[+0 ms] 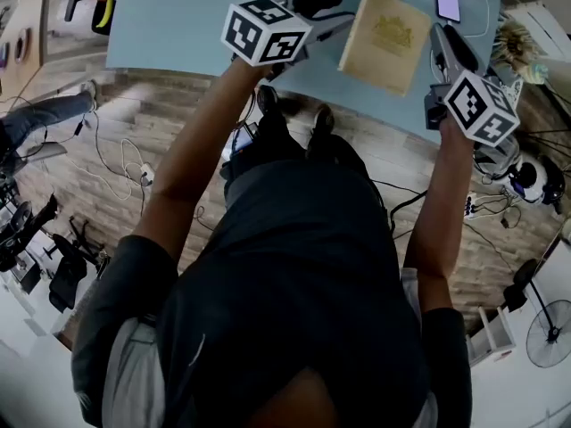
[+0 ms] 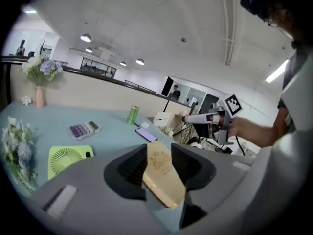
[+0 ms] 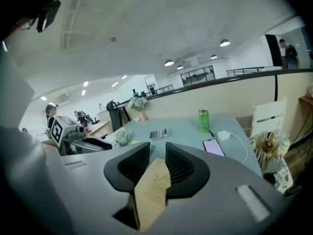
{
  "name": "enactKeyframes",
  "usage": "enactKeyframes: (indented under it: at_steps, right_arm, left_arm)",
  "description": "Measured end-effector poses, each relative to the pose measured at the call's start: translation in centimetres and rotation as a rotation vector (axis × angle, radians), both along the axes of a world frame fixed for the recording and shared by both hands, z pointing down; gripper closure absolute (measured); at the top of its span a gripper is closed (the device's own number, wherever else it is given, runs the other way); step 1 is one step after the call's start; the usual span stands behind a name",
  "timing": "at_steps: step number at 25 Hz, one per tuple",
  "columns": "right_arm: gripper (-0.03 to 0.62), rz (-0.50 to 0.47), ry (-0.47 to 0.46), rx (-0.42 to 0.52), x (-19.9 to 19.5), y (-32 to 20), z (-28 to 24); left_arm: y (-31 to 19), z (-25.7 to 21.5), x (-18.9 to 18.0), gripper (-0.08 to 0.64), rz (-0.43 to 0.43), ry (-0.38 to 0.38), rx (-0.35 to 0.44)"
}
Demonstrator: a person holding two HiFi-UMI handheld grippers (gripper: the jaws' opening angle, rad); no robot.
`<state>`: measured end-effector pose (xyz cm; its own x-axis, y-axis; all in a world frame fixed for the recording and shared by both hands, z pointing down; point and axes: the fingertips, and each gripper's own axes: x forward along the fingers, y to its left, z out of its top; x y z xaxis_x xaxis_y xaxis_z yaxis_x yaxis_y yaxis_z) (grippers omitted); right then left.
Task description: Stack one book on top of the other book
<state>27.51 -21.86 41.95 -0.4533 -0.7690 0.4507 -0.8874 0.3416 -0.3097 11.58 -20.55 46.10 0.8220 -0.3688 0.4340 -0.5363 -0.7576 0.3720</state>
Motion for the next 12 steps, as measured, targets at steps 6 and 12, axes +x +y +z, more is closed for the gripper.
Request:
enactKeyframes:
  at_steps: [6, 12]
  right_arm:
    - [0.511, -0.101, -0.080, 0.219, -3.0, 1.5, -10.2]
    - [0.511, -0.192, -0.033, 0.356, -5.3, 5.0, -18.2]
  left_arm:
    - [0.8, -7.3, -3.1, 0.364, -0.046, 0.043, 0.138]
    - [2.8, -14.1, -6.7, 0.364, -0.105, 0.068, 0.280]
